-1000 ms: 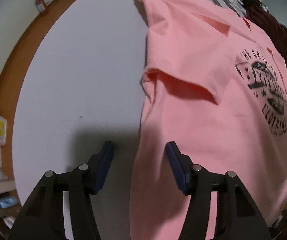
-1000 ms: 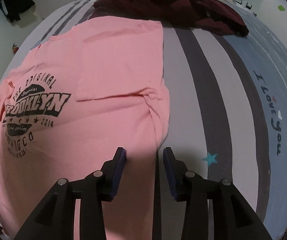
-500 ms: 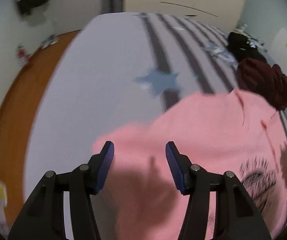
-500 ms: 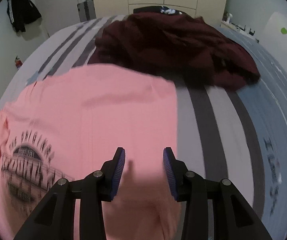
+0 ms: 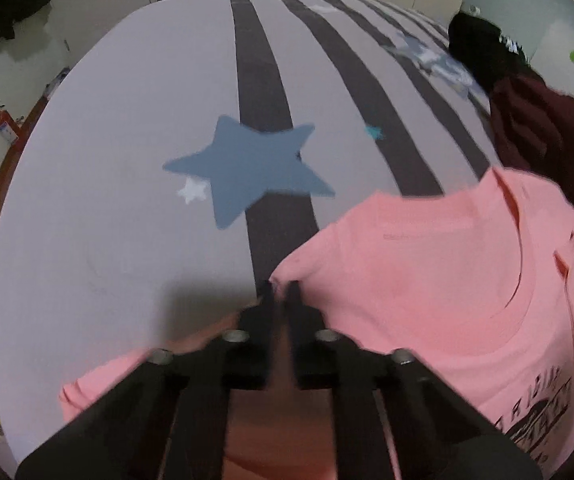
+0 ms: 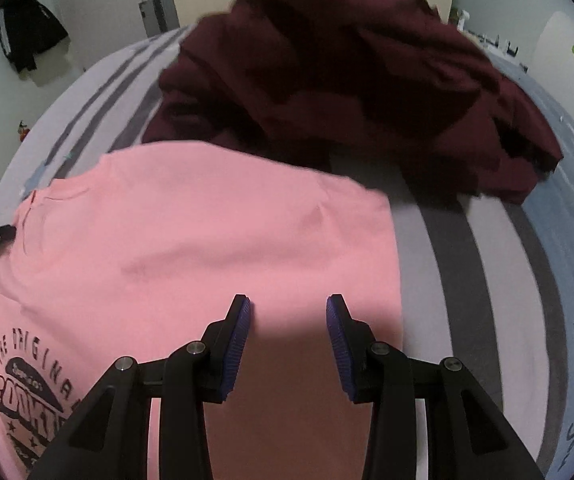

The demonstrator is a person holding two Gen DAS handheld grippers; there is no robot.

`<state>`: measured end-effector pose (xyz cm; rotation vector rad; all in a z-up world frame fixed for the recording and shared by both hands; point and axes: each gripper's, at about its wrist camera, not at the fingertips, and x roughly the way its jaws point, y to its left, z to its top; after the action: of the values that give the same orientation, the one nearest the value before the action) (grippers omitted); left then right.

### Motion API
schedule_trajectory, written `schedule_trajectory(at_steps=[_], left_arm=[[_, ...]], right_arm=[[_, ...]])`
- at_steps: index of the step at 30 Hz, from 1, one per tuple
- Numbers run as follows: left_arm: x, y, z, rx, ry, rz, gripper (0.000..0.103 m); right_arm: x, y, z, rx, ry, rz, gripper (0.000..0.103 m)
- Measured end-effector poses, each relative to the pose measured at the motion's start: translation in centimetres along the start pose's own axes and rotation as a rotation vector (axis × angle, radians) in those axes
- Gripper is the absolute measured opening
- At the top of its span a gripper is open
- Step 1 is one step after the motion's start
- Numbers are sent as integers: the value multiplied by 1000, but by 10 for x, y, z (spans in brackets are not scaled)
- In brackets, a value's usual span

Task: Fold clothes

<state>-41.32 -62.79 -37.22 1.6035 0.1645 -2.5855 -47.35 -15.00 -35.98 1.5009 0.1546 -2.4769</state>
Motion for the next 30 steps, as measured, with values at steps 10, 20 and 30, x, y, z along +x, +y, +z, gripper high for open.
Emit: schedule_trajectory(at_steps=[10, 20, 30], left_arm=[[9, 10, 34, -39, -16, 57, 0], [15, -67, 27, 140, 15, -71, 3], [-34, -50, 34, 55, -149, -4, 5]], right_arm=[[6, -5, 6, 5, -6, -9, 36], [-3, 11, 16, -38, -51, 34, 36], [10, 9, 36, -5, -54, -57, 36]])
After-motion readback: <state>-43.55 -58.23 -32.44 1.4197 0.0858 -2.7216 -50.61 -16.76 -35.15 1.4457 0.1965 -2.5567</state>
